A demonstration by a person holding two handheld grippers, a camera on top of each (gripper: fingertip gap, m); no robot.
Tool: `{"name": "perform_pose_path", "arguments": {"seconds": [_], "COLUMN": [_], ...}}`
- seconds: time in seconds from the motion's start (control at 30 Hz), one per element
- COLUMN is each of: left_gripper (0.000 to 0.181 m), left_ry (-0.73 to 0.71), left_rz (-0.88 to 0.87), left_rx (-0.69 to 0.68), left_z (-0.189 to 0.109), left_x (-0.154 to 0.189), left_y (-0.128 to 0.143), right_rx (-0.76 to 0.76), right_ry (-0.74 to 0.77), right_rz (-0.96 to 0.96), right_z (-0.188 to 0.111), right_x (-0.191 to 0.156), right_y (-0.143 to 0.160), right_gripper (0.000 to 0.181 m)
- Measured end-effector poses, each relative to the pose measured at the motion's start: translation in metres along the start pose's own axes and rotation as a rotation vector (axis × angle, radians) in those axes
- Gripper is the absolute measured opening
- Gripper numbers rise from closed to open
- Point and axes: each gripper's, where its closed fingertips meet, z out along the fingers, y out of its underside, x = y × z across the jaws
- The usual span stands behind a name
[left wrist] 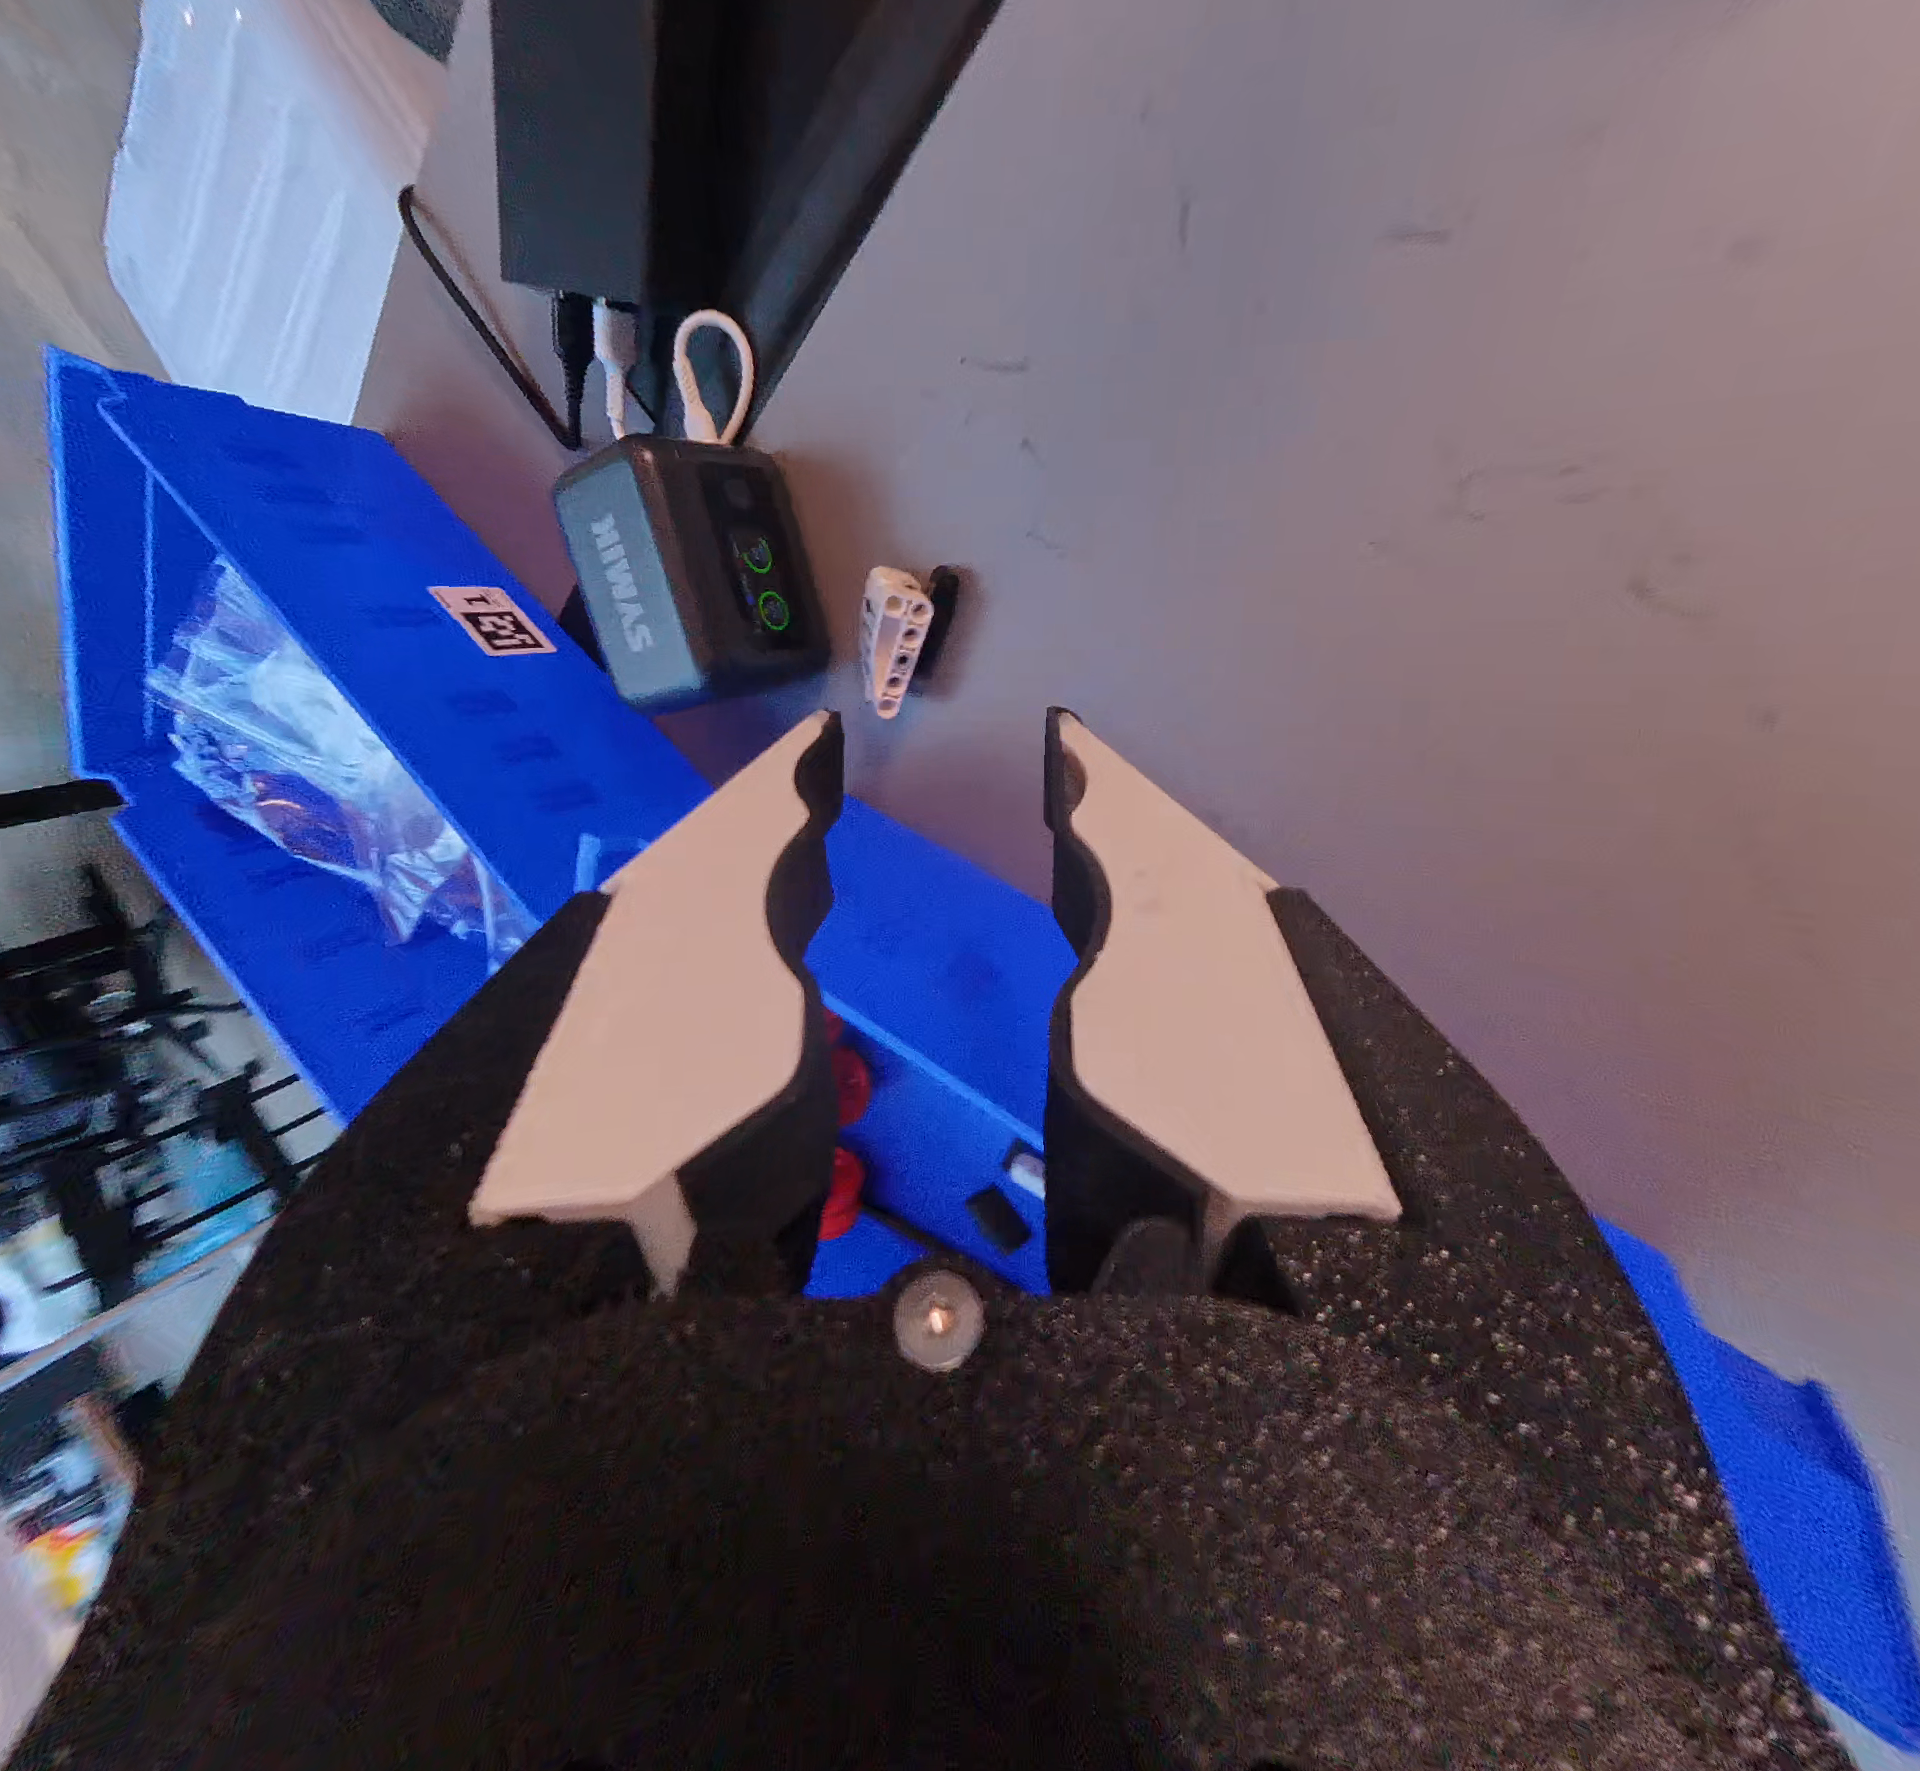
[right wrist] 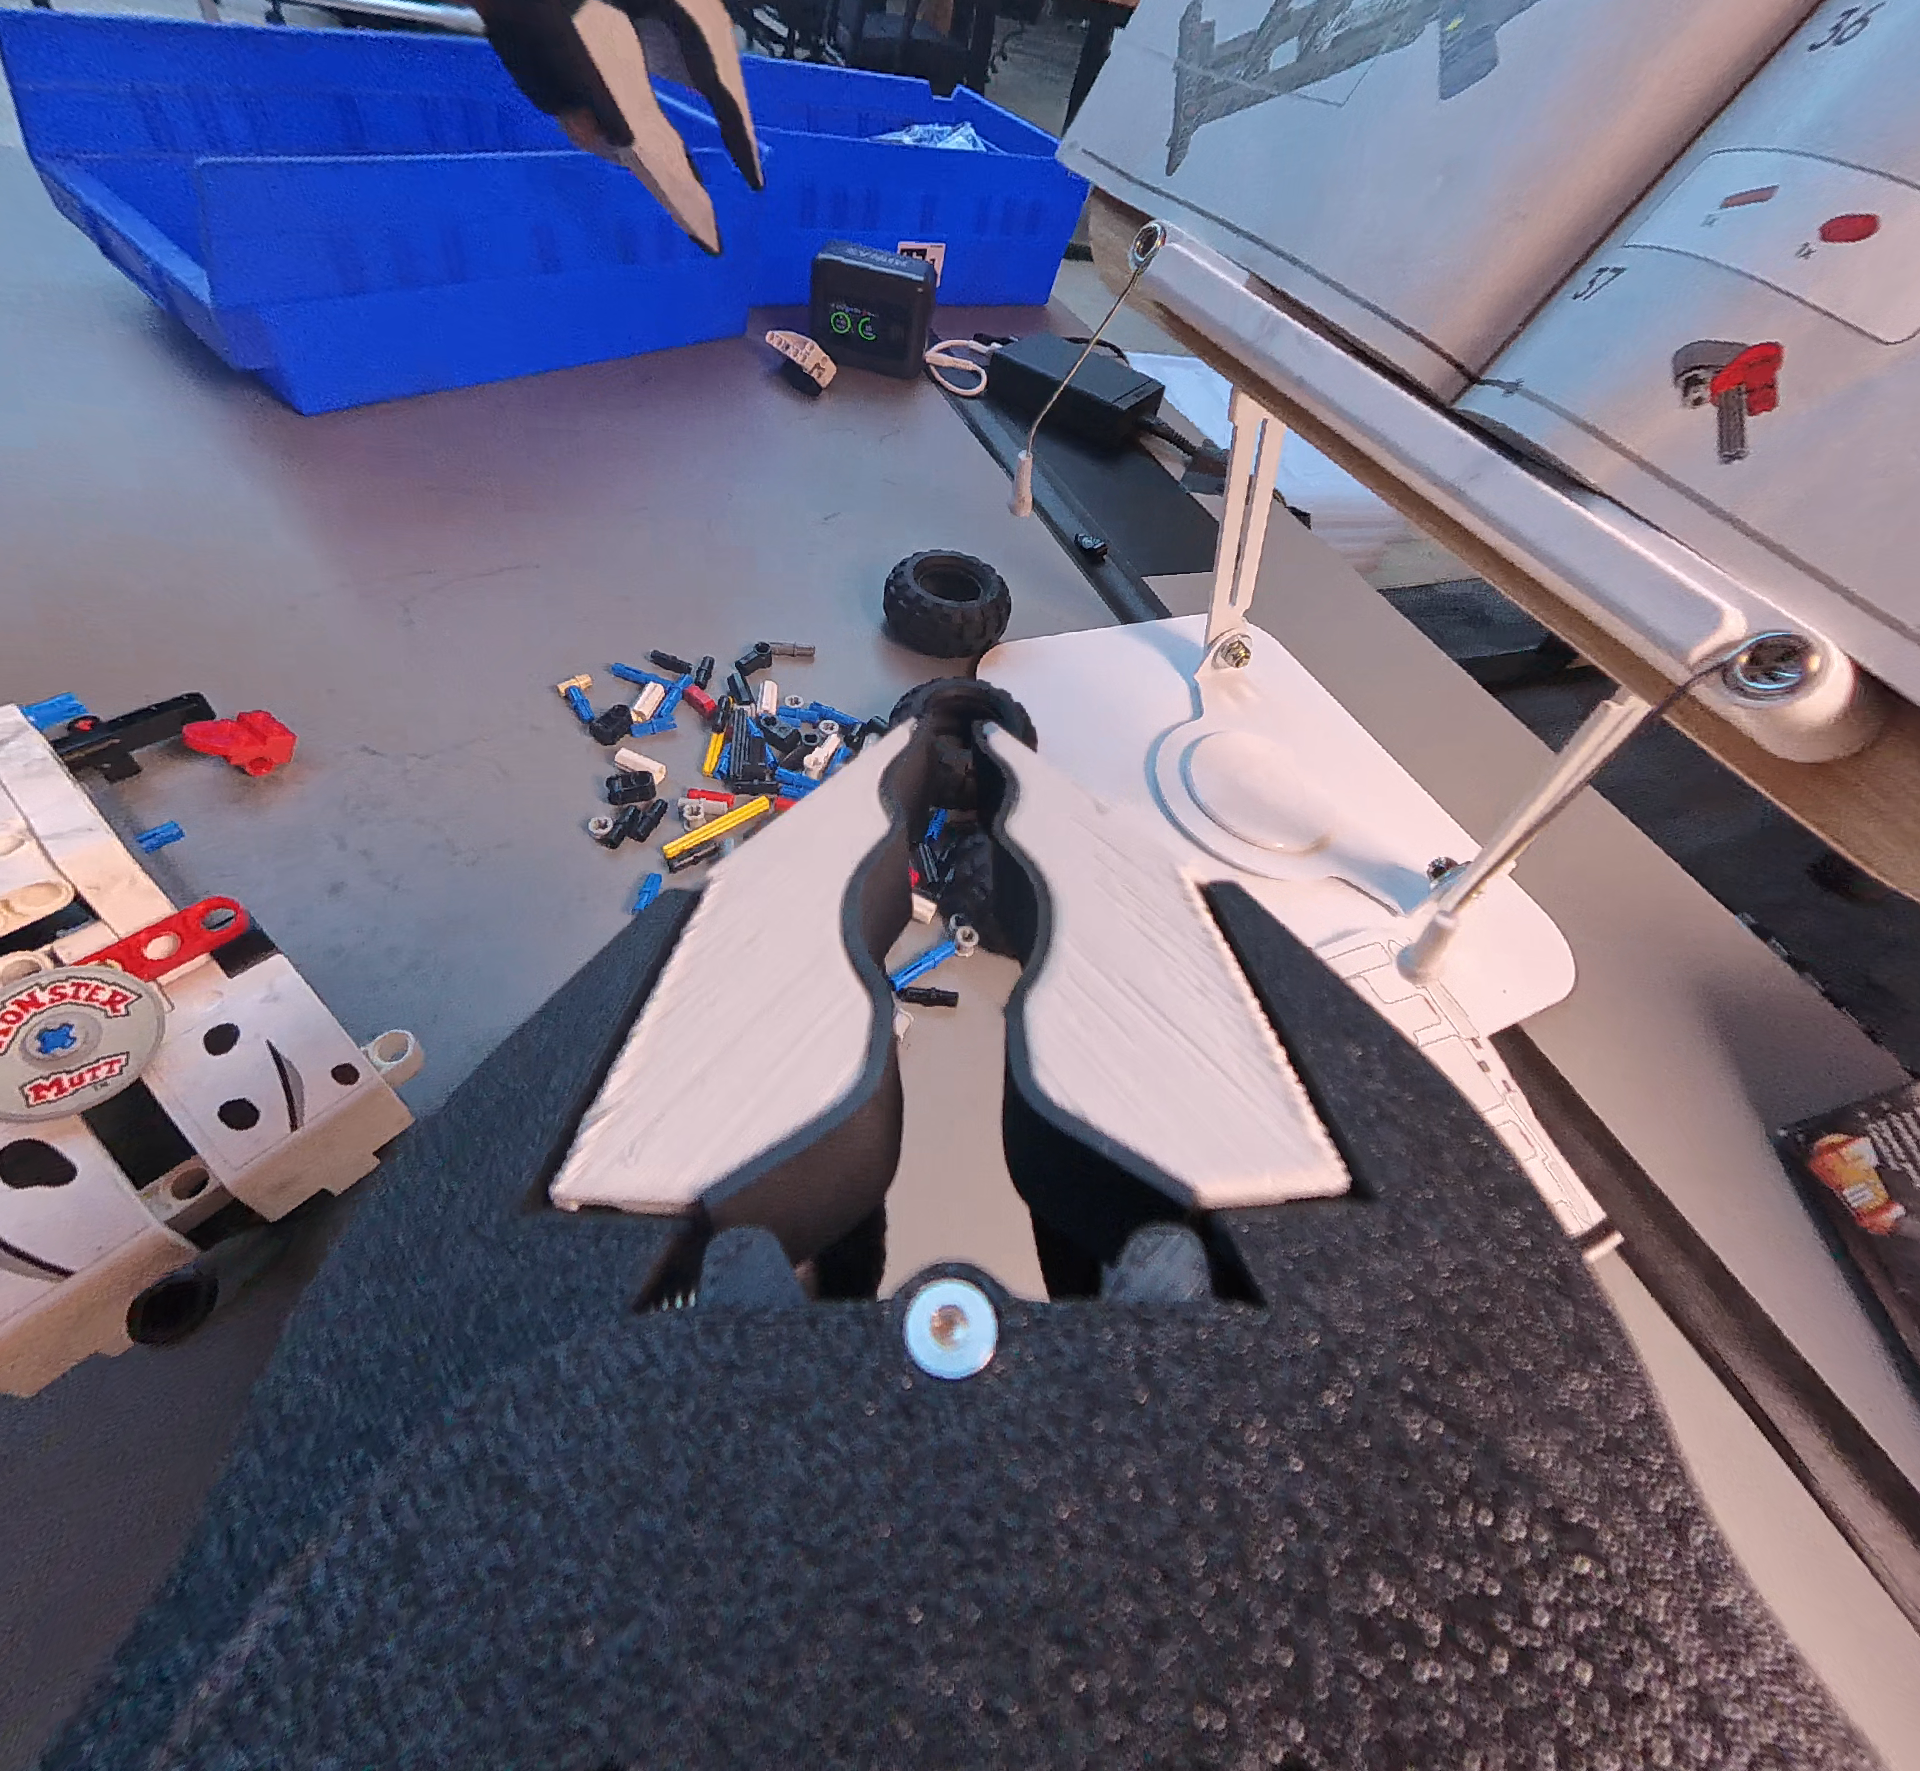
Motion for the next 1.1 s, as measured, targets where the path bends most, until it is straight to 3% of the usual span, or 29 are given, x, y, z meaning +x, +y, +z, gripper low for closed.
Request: {"name": "perform_pose_path", "arguments": {"seconds": [0.13, 0.27, 0.33, 0.4, 0.5, 0.57, 0.67, 0.83, 1.0, 1.1], "left_gripper": [0.039, 0.042, 0.029, 0.017, 0.016, 0.016, 0.016, 0.016, 0.015, 0.015], "left_ry": [-0.034, -0.010, -0.002, -0.021, -0.028, -0.030, -0.011, 0.083, 0.414, 0.666], "left_rz": [0.174, 0.231, 0.267, 0.289, 0.254, 0.228, 0.165, 0.078, -0.045, -0.101], "left_rx": [-0.202, -0.336, -0.384, -0.397, -0.332, -0.222, 0.063, 0.613, 1.092, 1.259], "left_z": [0.049, 0.085, 0.098, 0.099, 0.080, 0.053, -0.006, -0.117, -0.201, -0.226], "left_x": [-0.014, -0.019, -0.018, -0.022, -0.029, -0.029, -0.012, 0.066, 0.176, 0.226], "left_y": [0.008, 0.022, 0.030, 0.030, 0.018, 0.000, -0.043, -0.112, -0.150, -0.156], "right_rx": [-0.016, 0.006, 0.012, 0.016, 0.021, 0.030, 0.047, 0.101, 0.131, 0.132], "right_ry": [0.004, 0.004, 0.011, 0.015, 0.015, 0.010, 0.000, -0.010, -0.065, -0.138], "right_rz": [-0.005, 0.015, 0.022, 0.025, 0.020, 0.011, -0.029, -0.117, -0.242, -0.279], "right_z": [-0.002, -0.009, -0.012, -0.015, -0.017, -0.019, -0.022, -0.027, -0.024, -0.022], "right_x": [0.001, 0.007, 0.010, 0.011, 0.011, 0.008, 0.000, -0.026, -0.084, -0.126], "right_y": [0.004, 0.003, 0.003, 0.003, 0.001, -0.004, -0.019, -0.061, -0.102, -0.112], "right_gripper": [0.007, 0.007, 0.007, 0.007, 0.007, 0.007, 0.007, 0.008, 0.018, 0.031]}}
